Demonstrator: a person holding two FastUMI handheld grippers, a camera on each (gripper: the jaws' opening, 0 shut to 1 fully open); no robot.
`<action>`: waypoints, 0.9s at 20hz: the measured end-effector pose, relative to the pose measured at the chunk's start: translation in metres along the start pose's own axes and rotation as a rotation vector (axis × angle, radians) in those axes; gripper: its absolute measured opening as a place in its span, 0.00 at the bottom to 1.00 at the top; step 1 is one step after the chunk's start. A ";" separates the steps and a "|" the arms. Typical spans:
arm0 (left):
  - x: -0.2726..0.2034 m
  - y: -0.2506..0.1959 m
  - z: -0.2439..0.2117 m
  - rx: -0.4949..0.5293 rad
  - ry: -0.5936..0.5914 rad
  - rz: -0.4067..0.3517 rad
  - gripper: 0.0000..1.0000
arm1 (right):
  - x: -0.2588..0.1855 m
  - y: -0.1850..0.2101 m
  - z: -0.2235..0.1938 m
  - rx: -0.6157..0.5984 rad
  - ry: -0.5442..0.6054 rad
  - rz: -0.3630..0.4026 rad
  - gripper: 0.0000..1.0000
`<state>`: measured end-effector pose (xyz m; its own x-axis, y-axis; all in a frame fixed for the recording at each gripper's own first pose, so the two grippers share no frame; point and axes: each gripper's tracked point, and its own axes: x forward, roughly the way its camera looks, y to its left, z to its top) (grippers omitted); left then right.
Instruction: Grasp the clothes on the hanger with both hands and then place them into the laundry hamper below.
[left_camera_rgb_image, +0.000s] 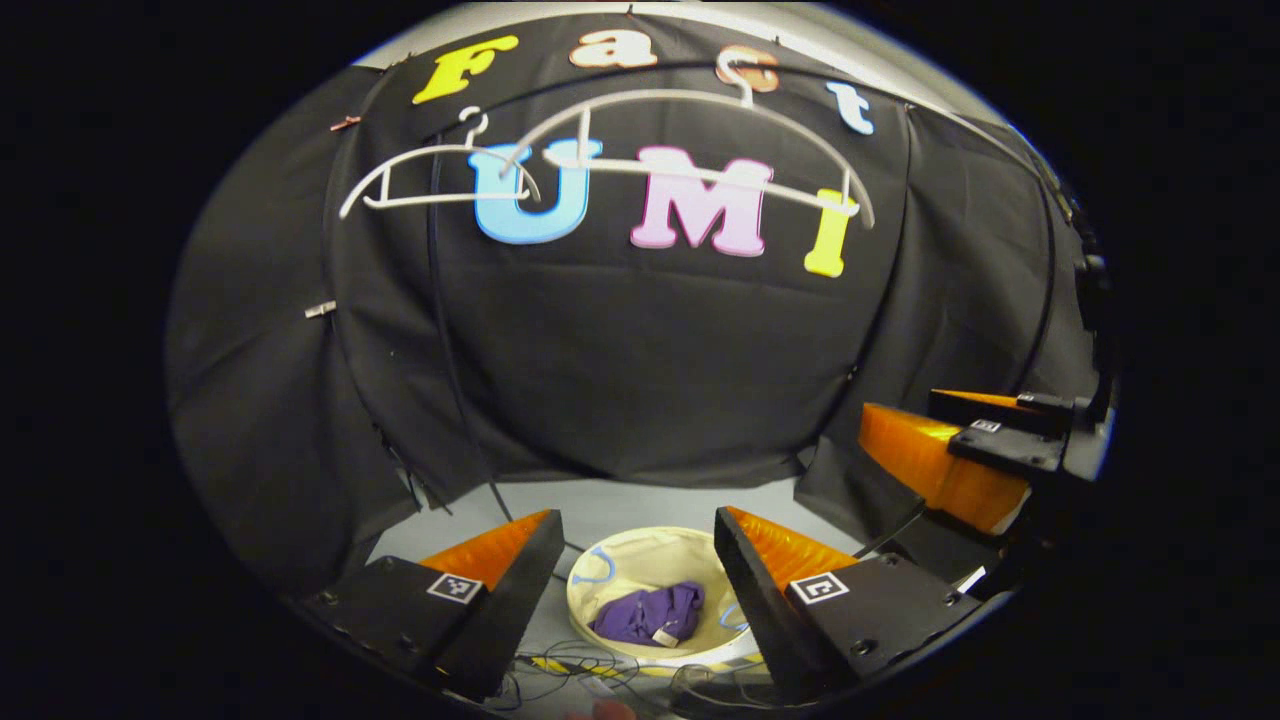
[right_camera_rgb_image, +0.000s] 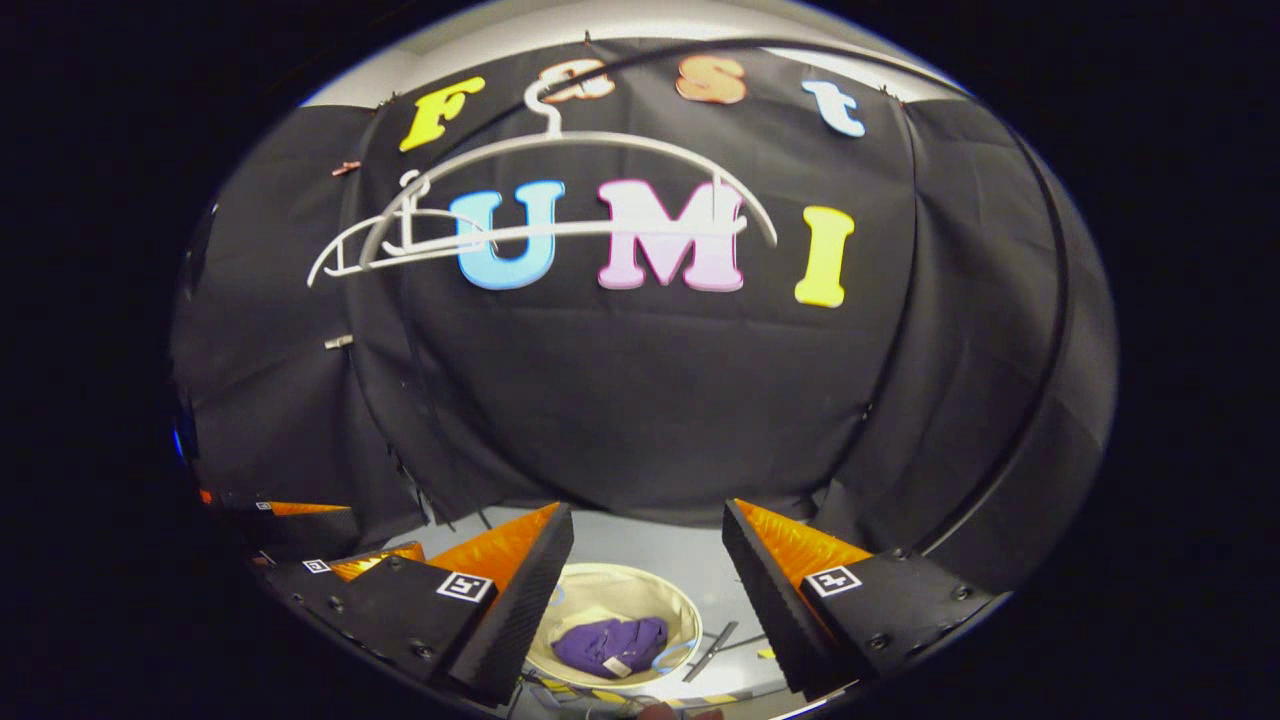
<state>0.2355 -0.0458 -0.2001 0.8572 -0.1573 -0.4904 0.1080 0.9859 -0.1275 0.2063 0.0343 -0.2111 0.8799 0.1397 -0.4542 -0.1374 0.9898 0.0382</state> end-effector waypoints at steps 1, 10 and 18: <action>-0.015 0.001 0.013 0.003 -0.040 0.000 0.96 | -0.013 0.004 0.012 -0.007 -0.038 -0.014 0.97; -0.147 0.004 0.067 0.006 -0.289 -0.016 0.95 | -0.129 0.029 0.085 -0.037 -0.285 -0.071 0.99; -0.224 -0.001 0.104 -0.004 -0.431 -0.028 0.93 | -0.185 0.029 0.135 -0.045 -0.406 -0.083 0.96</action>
<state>0.0961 -0.0053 -0.0003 0.9860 -0.1451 -0.0817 0.1329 0.9813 -0.1390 0.1010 0.0413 -0.0064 0.9955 0.0679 -0.0663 -0.0697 0.9972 -0.0265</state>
